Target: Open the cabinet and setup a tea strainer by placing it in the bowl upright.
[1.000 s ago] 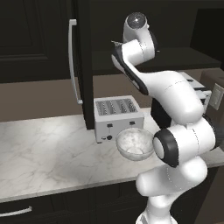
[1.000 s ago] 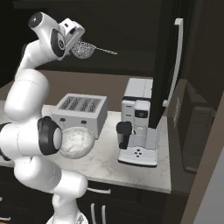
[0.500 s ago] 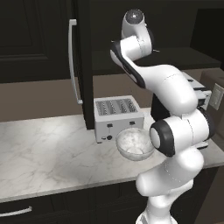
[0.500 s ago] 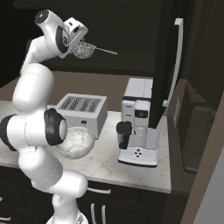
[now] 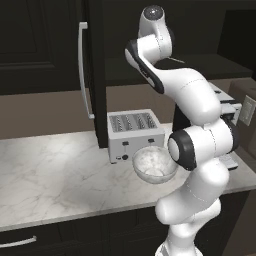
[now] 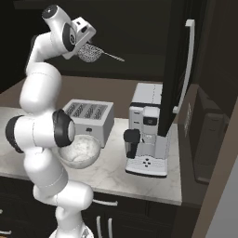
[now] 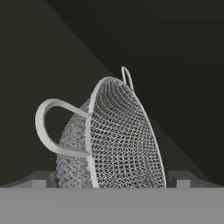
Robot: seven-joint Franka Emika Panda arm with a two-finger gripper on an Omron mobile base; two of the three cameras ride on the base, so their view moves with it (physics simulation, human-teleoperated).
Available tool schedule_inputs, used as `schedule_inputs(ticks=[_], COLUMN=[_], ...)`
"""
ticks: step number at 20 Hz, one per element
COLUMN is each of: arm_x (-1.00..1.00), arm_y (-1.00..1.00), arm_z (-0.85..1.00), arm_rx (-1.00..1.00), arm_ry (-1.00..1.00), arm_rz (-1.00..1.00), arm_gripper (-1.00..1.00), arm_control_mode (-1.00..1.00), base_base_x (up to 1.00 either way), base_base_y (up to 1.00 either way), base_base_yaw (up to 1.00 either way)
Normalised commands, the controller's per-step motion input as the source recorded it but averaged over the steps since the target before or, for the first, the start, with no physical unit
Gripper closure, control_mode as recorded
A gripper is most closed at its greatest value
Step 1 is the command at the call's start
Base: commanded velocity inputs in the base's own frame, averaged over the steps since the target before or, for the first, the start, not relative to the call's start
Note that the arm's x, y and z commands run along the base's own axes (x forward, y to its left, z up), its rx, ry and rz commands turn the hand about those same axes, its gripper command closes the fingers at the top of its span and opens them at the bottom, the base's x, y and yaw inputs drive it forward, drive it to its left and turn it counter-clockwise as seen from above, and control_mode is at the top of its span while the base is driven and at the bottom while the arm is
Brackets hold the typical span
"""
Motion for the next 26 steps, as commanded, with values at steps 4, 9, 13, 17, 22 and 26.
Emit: schedule_inputs(ticks=[4,9,13,17,22,26], arm_x=[0.04,0.0,0.0,0.0,0.0,0.0], arm_y=[0.0,0.0,0.03,0.02,0.01,0.01], arm_z=[-0.08,-0.07,-0.12,-0.21,-0.27,-0.19], arm_rx=[0.0,0.0,0.0,0.01,0.03,0.02], arm_ry=[0.02,0.0,0.01,0.04,0.07,0.03], arm_rz=[0.02,0.03,0.02,0.02,0.03,0.04], arm_gripper=[-1.0,-1.0,-1.0,-1.0,1.0,1.0], arm_control_mode=[-1.0,-1.0,-1.0,-1.0,-1.0,-1.0], base_base_x=[0.0,0.0,0.0,0.0,0.0,0.0], base_base_y=[0.0,0.0,0.0,0.0,0.0,0.0], base_base_yaw=[0.0,0.0,0.0,0.0,0.0,0.0])
